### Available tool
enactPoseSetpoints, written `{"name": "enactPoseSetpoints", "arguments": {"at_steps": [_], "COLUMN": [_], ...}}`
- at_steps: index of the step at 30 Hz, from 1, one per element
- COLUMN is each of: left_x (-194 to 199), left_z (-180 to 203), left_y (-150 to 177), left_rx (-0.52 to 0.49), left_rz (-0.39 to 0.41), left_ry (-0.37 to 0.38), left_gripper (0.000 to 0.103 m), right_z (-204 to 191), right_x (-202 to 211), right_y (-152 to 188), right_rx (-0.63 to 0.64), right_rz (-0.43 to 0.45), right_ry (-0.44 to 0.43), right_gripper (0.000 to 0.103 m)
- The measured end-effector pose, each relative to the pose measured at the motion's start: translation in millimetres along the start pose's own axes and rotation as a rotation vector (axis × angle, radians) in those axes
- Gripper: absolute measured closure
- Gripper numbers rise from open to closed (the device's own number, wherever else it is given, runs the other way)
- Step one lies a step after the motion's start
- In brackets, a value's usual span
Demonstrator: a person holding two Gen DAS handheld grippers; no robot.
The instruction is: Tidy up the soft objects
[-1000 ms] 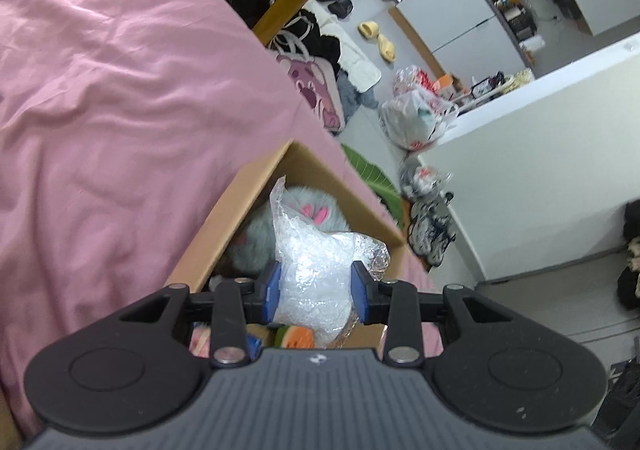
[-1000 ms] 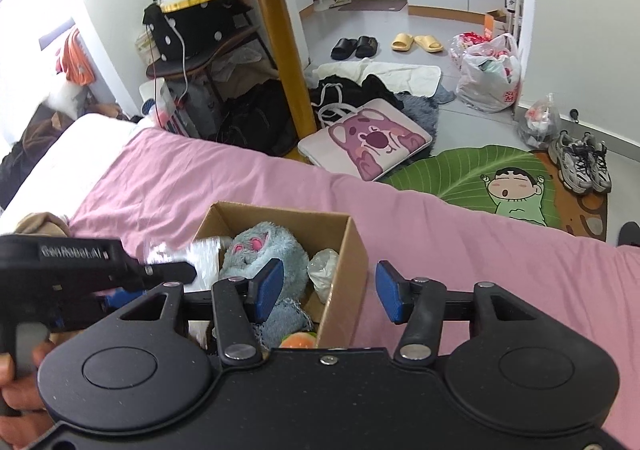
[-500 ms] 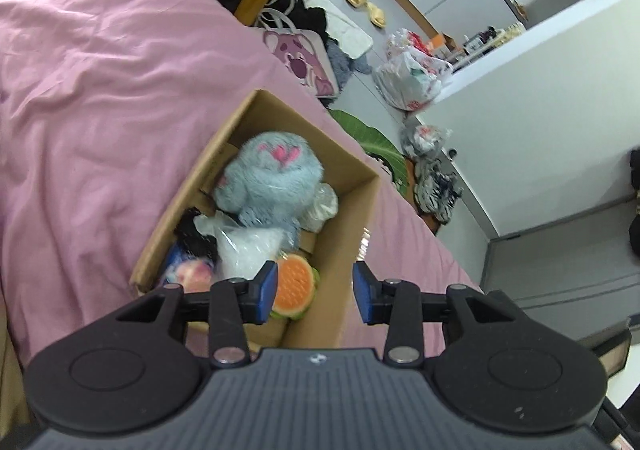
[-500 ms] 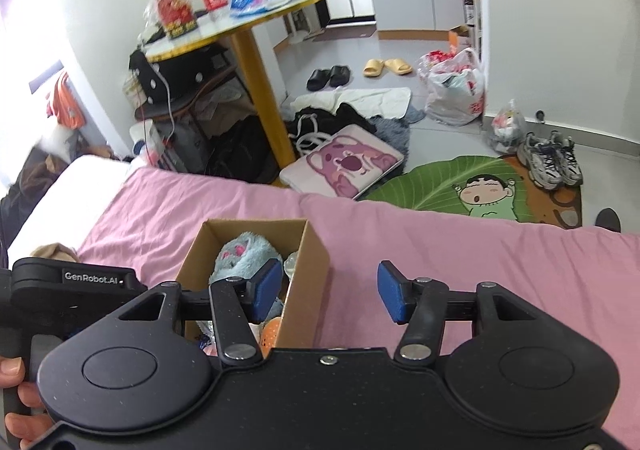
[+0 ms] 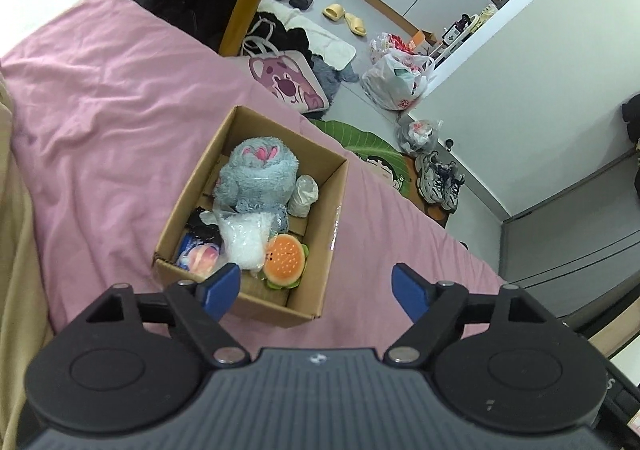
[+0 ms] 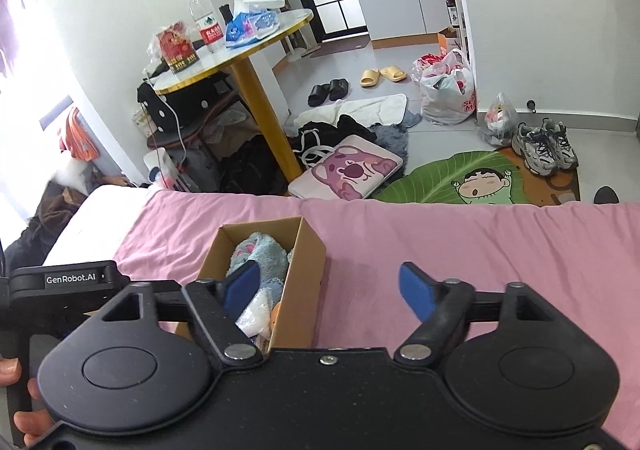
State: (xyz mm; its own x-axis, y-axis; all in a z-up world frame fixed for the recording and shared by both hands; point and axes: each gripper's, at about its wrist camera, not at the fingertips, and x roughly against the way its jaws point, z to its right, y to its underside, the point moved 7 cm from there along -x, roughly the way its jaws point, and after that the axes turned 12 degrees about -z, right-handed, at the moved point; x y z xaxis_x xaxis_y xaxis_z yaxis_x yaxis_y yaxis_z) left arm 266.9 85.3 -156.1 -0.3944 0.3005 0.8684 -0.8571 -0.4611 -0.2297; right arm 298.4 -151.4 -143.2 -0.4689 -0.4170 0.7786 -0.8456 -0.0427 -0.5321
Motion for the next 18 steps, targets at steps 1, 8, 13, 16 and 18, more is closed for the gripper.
{"name": "enactPoseSetpoints", "arguments": {"at_steps": [1,8,13,16,18], "left_x": [4,35,59,69,75], "left_z": [1,15,30,38,42], "left_y": [3,26,47,58,66], "left_rx": [-0.006,-0.077,-0.152,-0.193,-0.221], "left_rz": [0.007,0.049,0.096,0.113,0.121], "left_ry": [-0.004,-0.031,-0.056,-0.073,-0.083], "left_gripper": [0.019,0.015,0.010,0.009,0.009], "right_z": [1,4,4,0,-3], "right_x": [4,37,62,75,85], "right_y": [2,15,28,35,39], "right_rx": [-0.001,-0.017,-0.025,-0.007,-0.002], "right_rz": [0.003,0.026,0.039,0.049,0.058], "right_ry": [-0.004,-0.032,-0.037,-0.023,-0.029], "right_gripper": [0.018,0.000,0.000,0.000,0.000]}}
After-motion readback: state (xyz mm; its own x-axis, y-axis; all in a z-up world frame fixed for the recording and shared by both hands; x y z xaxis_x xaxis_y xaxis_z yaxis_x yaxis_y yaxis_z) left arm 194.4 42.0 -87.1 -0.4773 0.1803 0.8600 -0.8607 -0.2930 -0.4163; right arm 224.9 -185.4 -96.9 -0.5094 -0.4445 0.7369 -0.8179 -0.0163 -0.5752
